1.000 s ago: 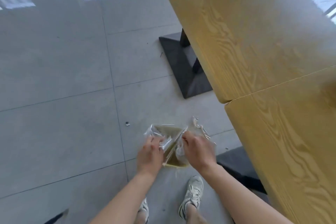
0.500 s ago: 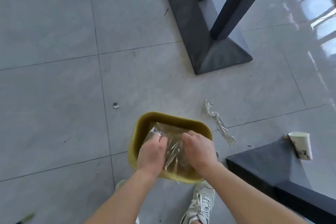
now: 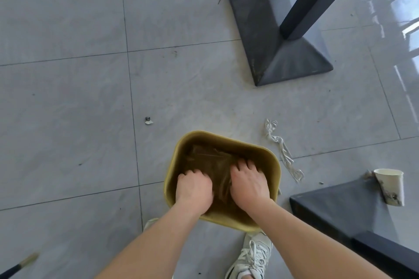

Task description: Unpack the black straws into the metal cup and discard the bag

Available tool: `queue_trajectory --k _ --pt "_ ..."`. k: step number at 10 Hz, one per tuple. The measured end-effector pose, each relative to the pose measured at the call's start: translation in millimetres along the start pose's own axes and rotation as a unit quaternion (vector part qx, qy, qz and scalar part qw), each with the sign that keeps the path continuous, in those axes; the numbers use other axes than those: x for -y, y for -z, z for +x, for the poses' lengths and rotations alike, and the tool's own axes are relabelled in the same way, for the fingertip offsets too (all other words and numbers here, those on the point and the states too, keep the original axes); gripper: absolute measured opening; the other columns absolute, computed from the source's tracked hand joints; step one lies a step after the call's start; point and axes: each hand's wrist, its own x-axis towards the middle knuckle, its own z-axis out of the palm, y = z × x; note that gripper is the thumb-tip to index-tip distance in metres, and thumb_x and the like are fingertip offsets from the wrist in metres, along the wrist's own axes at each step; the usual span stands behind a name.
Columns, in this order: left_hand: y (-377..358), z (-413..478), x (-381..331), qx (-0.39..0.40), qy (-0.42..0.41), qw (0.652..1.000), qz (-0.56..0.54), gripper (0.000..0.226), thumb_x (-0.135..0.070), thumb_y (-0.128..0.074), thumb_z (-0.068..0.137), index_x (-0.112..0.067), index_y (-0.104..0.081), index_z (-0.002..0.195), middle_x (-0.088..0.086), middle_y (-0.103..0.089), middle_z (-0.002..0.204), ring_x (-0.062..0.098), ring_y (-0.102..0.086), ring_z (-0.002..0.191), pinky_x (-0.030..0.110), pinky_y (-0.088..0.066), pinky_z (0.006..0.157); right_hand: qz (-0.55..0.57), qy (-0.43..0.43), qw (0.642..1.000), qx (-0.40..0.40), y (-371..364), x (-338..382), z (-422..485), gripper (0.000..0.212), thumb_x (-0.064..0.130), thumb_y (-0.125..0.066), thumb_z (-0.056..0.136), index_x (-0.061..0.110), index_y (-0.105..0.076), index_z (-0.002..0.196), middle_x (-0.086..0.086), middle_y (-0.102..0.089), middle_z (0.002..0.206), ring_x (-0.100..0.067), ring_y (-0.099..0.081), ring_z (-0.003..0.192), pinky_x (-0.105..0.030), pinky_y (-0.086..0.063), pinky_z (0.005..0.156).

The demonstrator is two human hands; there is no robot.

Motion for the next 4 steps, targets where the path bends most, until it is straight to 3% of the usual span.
queue_trajectory --k 2,4 --pt "50 -50 19 -0.054 0.003 0.998 -0.027 0.03 -0.032 -0.045 0.097 -0.019 -0.055 0.121 0.007 -0.059 0.119 0.028 -0.055 0.107 0.042 -0.042 0.09 0.012 0.002 1.0 -0.026 52 6 -44 0.015 0.026 -0.052 0.092 0.028 -0.06 0.105 0.004 -0.059 0.108 -0.022 -0.048 0.099 -0.038 -0.045 0.084" --pt "133 -114 36 -0.109 -0.008 0.991 -0.071 0.019 -0.025 -0.038 0.095 -0.021 -0.049 0.111 0.006 -0.056 0.115 0.026 -0.053 0.103 0.041 -0.04 0.084 0.058 0.0 0.998 -0.039 139 29 -89 0.019 0.022 -0.044 0.094 0.024 -0.059 0.104 0.004 -0.059 0.109 -0.021 -0.049 0.101 -0.035 -0.045 0.085"
